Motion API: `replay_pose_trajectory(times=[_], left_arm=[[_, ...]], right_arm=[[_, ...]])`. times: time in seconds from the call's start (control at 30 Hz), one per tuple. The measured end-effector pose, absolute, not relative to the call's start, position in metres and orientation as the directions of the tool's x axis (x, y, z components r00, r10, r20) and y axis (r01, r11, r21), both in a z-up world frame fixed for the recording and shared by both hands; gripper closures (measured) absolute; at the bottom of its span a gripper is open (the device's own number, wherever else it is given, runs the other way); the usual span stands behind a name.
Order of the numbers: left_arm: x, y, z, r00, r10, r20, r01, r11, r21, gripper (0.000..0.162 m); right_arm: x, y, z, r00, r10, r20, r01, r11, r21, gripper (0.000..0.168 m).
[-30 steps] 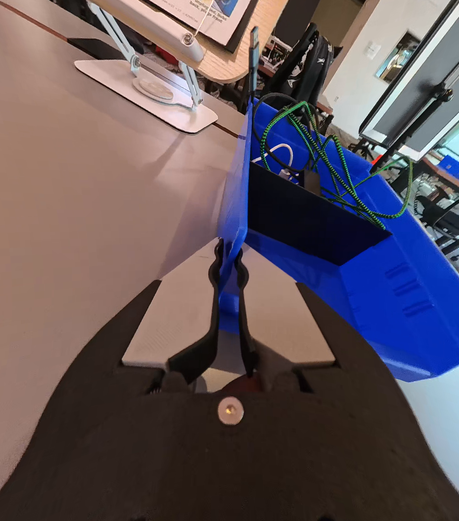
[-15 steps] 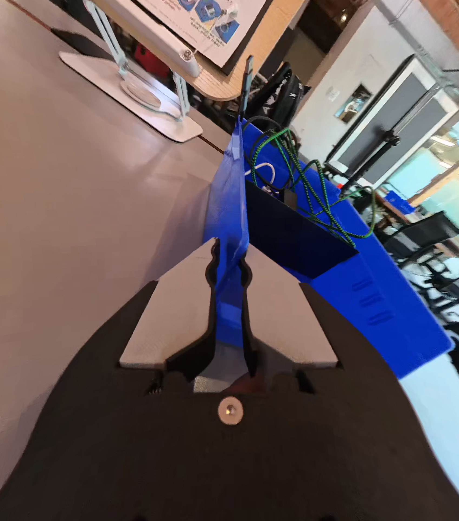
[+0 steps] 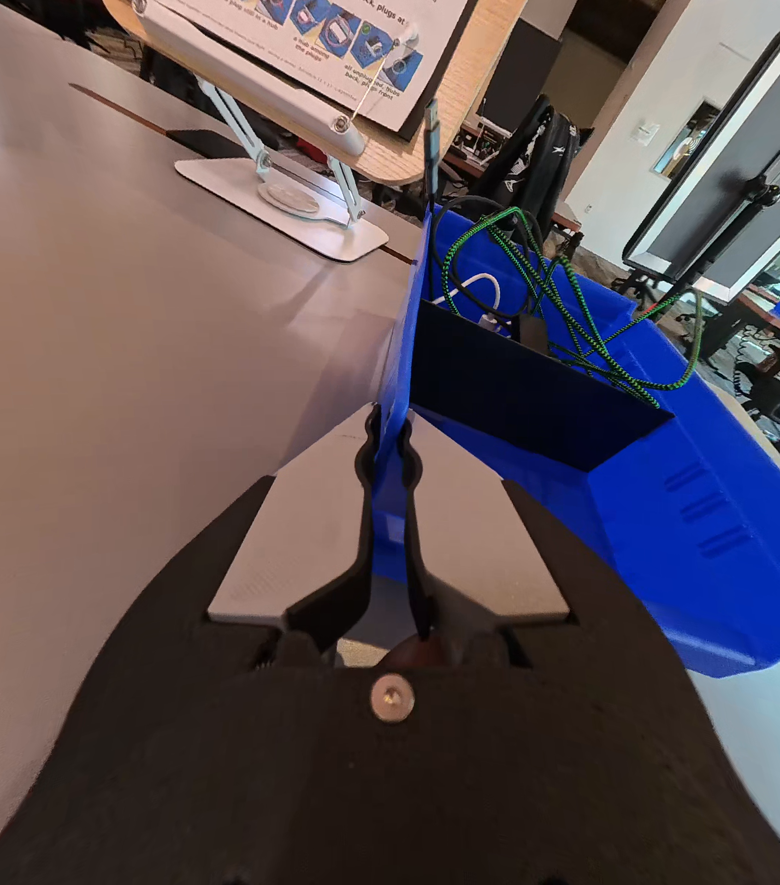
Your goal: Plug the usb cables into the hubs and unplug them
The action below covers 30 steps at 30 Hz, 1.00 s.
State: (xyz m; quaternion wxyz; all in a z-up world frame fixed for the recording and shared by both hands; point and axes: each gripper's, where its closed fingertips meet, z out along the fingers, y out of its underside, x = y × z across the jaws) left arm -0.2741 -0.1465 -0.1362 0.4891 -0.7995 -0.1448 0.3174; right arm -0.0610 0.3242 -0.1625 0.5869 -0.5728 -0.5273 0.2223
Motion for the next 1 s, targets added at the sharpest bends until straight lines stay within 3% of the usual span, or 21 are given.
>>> replay_pose_trajectory(times=[0.5, 1.0], left_arm=[[-0.281, -0.166, -0.121, 0.732, 0.598, -0.327, -0.044, -0.438, -0.898, 0.156], [-0.269, -0.167, -0.102, 0.703, 0.594, -0.391, -0.109, -0.453, -0.885, 0.155]], right_arm=[[-0.07, 0.227, -0.147, 0.172, 0.954, 0.246, 0.346, 0.175, -0.922, 0.161], [-0.256, -0.015, -0.163, -0.14, 0.986, 0.091, 0.316, 0.132, -0.94, 0.139]])
